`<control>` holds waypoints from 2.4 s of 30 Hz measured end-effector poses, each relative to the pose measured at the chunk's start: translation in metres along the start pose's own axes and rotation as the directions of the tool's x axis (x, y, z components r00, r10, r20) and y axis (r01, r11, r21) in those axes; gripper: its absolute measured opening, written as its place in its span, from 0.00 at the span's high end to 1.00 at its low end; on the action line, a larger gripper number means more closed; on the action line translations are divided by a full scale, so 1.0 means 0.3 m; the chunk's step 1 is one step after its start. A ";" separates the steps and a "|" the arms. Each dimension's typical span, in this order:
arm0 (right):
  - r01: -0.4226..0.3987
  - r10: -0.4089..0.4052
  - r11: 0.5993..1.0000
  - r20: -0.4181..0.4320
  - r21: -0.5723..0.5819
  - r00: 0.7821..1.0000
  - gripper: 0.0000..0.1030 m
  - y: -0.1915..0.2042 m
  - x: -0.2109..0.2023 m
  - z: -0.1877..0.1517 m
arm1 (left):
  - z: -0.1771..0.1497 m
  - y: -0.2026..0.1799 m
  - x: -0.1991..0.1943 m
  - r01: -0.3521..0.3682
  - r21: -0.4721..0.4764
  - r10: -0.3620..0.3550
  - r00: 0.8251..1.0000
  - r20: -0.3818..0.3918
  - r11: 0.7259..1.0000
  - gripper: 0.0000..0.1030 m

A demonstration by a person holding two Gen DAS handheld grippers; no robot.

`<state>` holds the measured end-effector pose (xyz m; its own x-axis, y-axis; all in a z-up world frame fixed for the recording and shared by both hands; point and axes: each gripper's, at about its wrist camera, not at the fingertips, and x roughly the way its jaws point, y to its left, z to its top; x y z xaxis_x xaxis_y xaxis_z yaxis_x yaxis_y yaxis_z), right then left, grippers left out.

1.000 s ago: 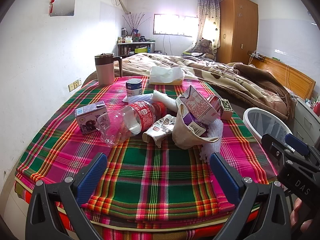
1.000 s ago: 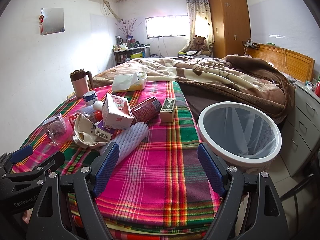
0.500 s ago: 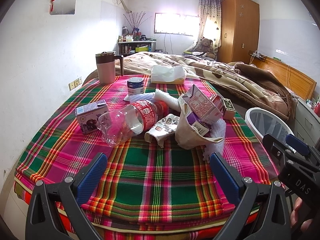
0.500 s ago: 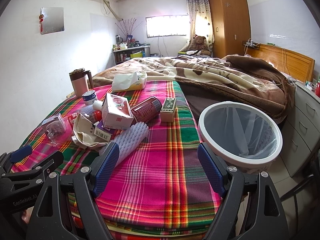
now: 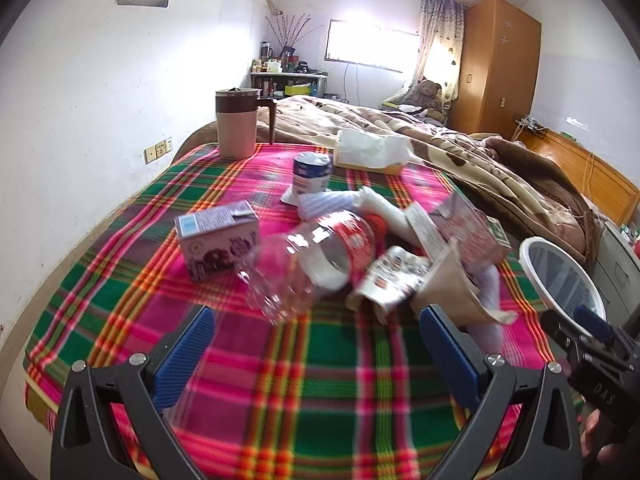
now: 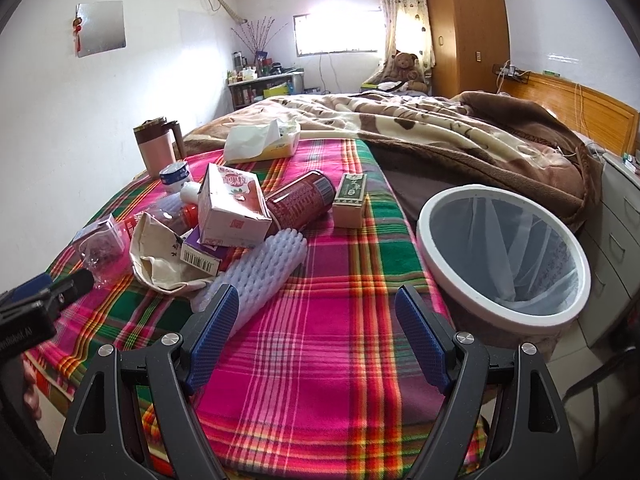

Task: Collect trash
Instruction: 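Grasp the clear Coca-Cola bottle with the left tool while the right tool grasps the white foam net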

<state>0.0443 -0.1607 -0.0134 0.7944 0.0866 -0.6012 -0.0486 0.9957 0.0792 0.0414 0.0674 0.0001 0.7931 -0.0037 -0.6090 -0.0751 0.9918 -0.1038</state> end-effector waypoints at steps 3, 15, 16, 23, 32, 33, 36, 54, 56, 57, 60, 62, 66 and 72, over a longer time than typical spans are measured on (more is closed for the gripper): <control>-0.015 0.015 1.000 -0.016 0.007 1.000 0.20 0.013 0.029 0.008 | 0.033 0.014 0.037 -0.004 0.018 0.004 1.000 -0.005 1.000 0.00; -0.041 0.044 0.998 -0.083 0.040 0.996 0.20 0.047 0.120 0.025 | 0.137 0.037 0.159 0.038 0.099 -0.034 0.998 -0.046 0.994 0.01; -0.047 0.051 0.998 -0.089 0.043 0.995 0.20 0.048 0.128 0.026 | 0.141 0.037 0.166 0.045 0.104 -0.040 0.998 -0.050 0.994 0.01; -0.072 0.080 0.995 -0.122 0.068 0.989 0.20 0.061 0.162 0.043 | 0.155 0.027 0.223 0.046 0.143 -0.031 0.994 -0.102 0.989 0.03; -0.130 0.152 0.983 -0.177 0.126 0.972 0.30 0.064 0.214 0.042 | 0.162 0.014 0.296 0.085 0.129 -0.061 0.982 -0.180 0.988 0.09; -0.141 0.166 0.980 -0.186 0.139 0.968 0.32 0.063 0.219 0.041 | 0.163 0.018 0.303 0.089 0.123 -0.065 0.980 -0.189 0.988 0.11; -0.152 0.179 0.978 -0.197 0.144 0.964 0.36 0.069 0.229 0.040 | 0.161 0.022 0.321 0.105 0.119 -0.079 0.974 -0.210 0.987 0.14; -0.169 0.187 0.978 -0.159 0.120 0.969 0.68 0.060 0.183 0.037 | 0.172 0.000 0.331 0.166 0.109 -0.130 0.952 -0.278 0.980 0.27; -0.162 0.179 0.980 -0.157 0.115 0.971 0.68 0.053 0.177 0.038 | 0.178 0.001 0.344 0.167 0.103 -0.132 0.951 -0.279 0.981 0.27; -0.158 0.175 0.981 -0.156 0.115 0.972 0.69 0.048 0.175 0.038 | 0.182 -0.002 0.350 0.169 0.106 -0.134 0.951 -0.279 0.980 0.27; -0.154 0.171 0.980 -0.152 0.123 0.973 0.69 0.031 0.169 0.039 | 0.189 -0.007 0.386 0.182 0.097 -0.146 0.943 -0.298 0.978 0.26; -0.150 0.168 0.981 -0.152 0.124 0.974 0.69 0.024 0.169 0.041 | 0.188 -0.002 0.411 0.195 0.061 -0.165 0.931 -0.327 0.979 0.26; -0.149 0.168 0.980 -0.149 0.130 0.974 0.71 0.013 0.170 0.045 | 0.193 -0.006 0.414 0.181 0.047 -0.157 0.936 -0.314 0.982 0.26; -0.160 0.177 0.979 -0.134 0.123 0.975 0.75 0.001 0.155 0.044 | 0.182 -0.012 0.370 0.163 0.052 -0.142 0.948 -0.286 0.985 0.37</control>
<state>0.0893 -0.1569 -0.0309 0.6848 0.2647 -0.6789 -0.1008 0.9571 0.2715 0.1629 0.0704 -0.0241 0.5891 -0.1812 -0.7875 0.0871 0.9831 -0.1610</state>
